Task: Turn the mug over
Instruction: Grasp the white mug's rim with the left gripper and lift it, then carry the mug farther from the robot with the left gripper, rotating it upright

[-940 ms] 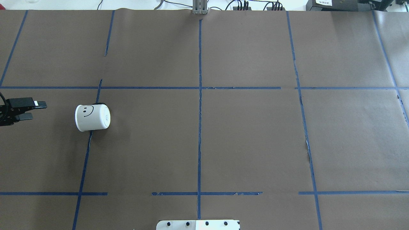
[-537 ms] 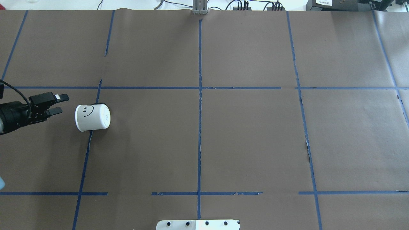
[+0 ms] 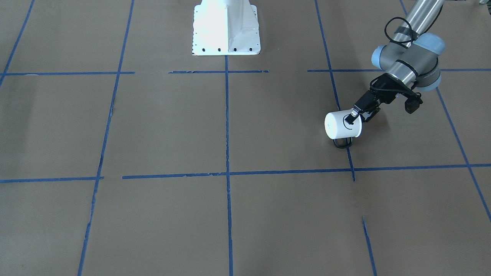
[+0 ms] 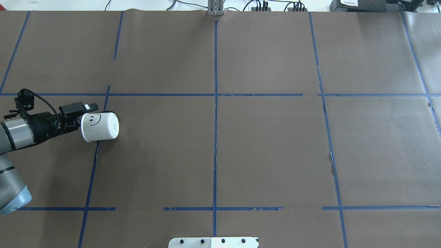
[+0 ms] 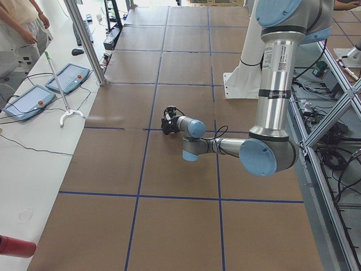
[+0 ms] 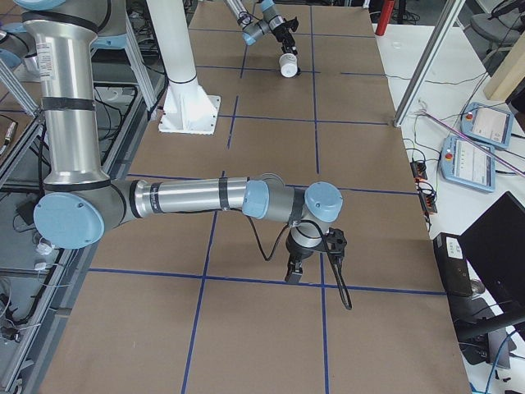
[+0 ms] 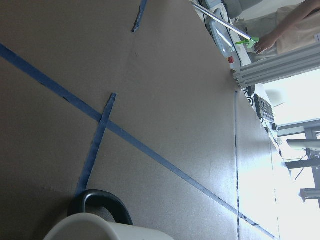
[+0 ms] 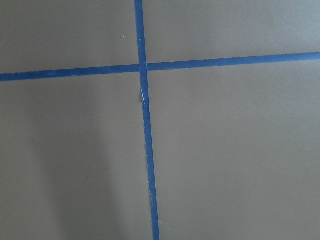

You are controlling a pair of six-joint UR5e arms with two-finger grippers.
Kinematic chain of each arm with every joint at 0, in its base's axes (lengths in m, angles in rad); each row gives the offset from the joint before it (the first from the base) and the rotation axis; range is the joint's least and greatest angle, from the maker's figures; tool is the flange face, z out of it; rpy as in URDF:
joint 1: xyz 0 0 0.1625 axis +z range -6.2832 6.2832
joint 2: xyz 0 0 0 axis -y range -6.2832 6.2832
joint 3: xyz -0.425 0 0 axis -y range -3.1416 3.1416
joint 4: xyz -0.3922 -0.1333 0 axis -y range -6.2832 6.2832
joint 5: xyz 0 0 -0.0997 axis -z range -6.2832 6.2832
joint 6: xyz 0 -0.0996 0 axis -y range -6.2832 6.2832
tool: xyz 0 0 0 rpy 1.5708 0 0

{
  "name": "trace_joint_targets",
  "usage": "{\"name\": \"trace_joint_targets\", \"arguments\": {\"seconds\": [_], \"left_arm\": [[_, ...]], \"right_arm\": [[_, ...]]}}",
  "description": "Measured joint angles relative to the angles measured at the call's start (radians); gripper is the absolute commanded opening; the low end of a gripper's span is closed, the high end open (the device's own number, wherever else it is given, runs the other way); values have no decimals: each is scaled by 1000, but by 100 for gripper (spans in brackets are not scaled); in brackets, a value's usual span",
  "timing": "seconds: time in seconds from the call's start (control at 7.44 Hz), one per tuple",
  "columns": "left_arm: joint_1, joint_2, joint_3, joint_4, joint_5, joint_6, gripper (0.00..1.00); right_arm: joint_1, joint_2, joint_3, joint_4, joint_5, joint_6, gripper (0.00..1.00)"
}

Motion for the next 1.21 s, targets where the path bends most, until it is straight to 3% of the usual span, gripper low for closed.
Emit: {"name": "trace_joint_targets", "arguments": {"seconds": [0.4, 0.81, 1.07, 1.21], "left_arm": [[-8, -37, 1, -49, -104, -33, 0], [-43, -117, -3, -54, -136, -96, 0], [-91, -164, -48, 82, -273, -105, 0], [-107, -182, -118, 242, -352, -102, 0]], "right_arm": [[0, -1, 0, 0, 0, 0, 100], [0, 0, 0, 0, 0, 0, 100], [0, 0, 0, 0, 0, 0, 100], [0, 0, 0, 0, 0, 0, 100]]}}
